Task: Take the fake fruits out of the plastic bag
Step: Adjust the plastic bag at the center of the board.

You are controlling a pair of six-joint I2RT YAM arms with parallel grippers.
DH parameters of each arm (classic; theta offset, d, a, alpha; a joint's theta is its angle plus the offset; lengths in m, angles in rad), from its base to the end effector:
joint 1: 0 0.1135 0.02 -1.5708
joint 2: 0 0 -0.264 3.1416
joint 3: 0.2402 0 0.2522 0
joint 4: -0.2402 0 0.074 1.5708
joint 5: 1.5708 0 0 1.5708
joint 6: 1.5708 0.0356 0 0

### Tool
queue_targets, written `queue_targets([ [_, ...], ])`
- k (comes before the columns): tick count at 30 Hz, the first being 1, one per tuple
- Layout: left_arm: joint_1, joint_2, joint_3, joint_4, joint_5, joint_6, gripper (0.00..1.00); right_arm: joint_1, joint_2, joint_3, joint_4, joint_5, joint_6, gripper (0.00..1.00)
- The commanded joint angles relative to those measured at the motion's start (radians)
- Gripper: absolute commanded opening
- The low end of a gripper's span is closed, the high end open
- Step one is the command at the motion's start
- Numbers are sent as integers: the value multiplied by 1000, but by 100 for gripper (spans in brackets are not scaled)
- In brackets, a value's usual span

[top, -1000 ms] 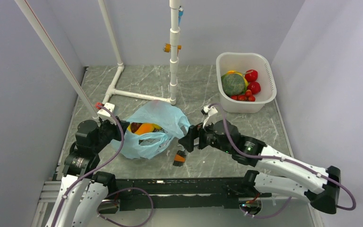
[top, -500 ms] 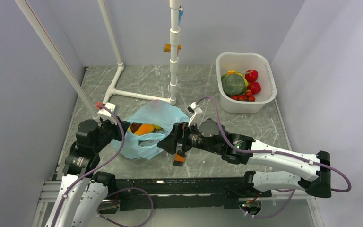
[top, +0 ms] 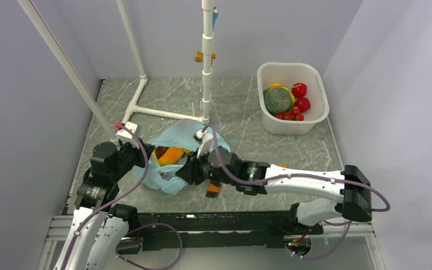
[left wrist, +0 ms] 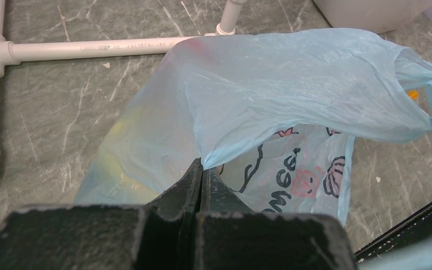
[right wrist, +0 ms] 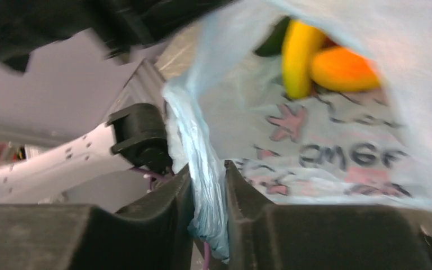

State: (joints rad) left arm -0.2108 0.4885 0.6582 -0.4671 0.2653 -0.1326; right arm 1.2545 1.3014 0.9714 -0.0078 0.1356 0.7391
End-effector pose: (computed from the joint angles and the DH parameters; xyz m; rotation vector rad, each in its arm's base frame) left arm 0.1171 -0.0346 0.3062 0.2584 1.8680 -0.4838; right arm 0.0991 0.2874 0.3091 -0.4372 2.0553 1.1716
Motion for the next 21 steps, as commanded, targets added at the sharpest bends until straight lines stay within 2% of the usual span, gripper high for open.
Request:
queue_targets([
  [1, 1, 6, 27, 45, 7, 12, 0, 144, 42, 81, 320, -154, -376, 22],
  [4, 1, 8, 27, 45, 9, 9, 0, 230, 125, 133, 311, -177, -525, 20],
  [7, 1, 4, 26, 44, 10, 5, 0, 285, 241, 190, 254, -87, -605, 22],
  [9, 1, -1, 24, 45, 5, 3, 0, 308, 337, 206, 247, -23, -630, 27],
  [13, 1, -9, 24, 43, -11, -2, 0, 324, 485, 191, 290, 97, -627, 31],
  [17, 1, -17, 19, 48, -11, -5, 0, 324, 574, 115, 412, 180, -593, 45],
  [21, 1, -16, 17, 51, 0, -2, 0, 327, 613, 145, 353, 204, -547, 54],
])
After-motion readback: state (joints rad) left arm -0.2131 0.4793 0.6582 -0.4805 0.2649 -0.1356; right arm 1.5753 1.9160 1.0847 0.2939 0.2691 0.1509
